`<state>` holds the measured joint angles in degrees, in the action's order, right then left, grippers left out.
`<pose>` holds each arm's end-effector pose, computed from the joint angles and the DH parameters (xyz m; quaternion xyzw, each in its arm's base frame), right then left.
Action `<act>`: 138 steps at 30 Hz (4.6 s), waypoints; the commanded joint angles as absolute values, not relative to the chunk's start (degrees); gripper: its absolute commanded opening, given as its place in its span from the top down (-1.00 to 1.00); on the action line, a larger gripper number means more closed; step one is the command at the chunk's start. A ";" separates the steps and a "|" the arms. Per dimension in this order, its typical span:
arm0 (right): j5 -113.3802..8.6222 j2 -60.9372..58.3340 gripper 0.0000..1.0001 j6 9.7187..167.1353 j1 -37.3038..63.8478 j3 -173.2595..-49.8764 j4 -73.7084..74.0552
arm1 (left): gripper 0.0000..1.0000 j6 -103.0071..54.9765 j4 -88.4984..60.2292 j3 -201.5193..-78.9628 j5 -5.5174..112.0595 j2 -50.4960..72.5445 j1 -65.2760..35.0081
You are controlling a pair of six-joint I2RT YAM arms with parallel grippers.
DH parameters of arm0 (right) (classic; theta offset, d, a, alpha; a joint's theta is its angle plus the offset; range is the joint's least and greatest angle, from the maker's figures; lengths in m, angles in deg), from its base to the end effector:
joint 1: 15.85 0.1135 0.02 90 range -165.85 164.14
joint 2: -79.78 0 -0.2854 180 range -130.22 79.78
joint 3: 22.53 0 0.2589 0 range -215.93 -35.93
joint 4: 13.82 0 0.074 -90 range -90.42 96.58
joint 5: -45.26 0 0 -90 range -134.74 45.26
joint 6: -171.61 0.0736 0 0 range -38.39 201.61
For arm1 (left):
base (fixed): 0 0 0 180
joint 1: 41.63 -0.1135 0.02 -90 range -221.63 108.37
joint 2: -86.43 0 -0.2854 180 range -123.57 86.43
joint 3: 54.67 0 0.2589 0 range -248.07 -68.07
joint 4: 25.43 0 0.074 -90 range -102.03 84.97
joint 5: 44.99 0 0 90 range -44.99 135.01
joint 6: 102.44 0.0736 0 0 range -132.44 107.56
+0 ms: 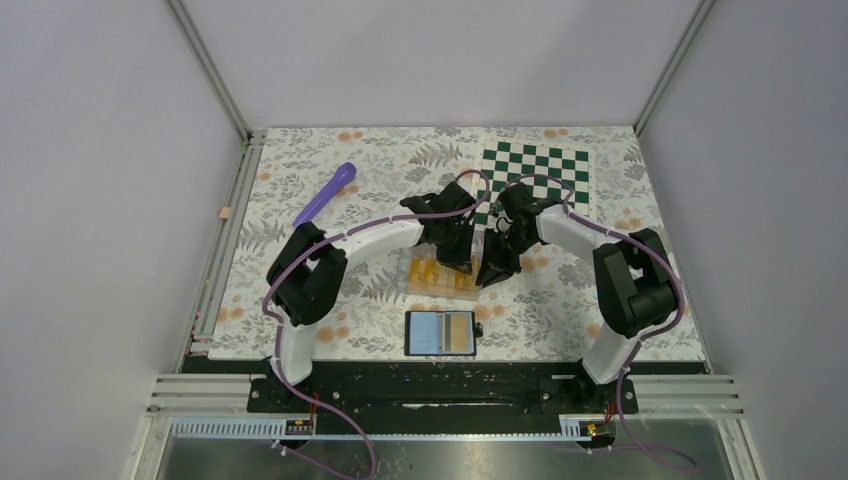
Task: Put the credit cards into the card holder
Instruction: Pick up the credit card from the storage box, then move the card holder to the corner of the board.
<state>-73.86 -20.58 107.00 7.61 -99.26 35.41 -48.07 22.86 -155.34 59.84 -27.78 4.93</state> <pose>0.3061 0.1719 0.1583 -0.0213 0.9576 0.2860 0.0285 0.3007 -0.3450 0.1852 0.1229 0.9545 -0.2530 0.0996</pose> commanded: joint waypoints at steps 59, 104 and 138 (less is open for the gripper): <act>-105.96 5.30 1.00 127.02 1.20 -91.10 4.66 | -0.02 -60.34 -3.35 -129.32 72.22 10.77 -6.30; -72.90 -9.91 1.00 115.33 18.13 -89.20 23.52 | 0.21 -71.50 -0.05 -93.39 67.82 11.66 -1.13; -70.66 7.47 1.00 113.47 11.82 -73.95 20.28 | 0.67 -78.24 -11.66 -104.91 72.50 -10.84 7.18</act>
<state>-71.68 4.86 114.28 13.20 -77.49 23.04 -79.04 -12.78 -103.82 75.77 -7.78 5.83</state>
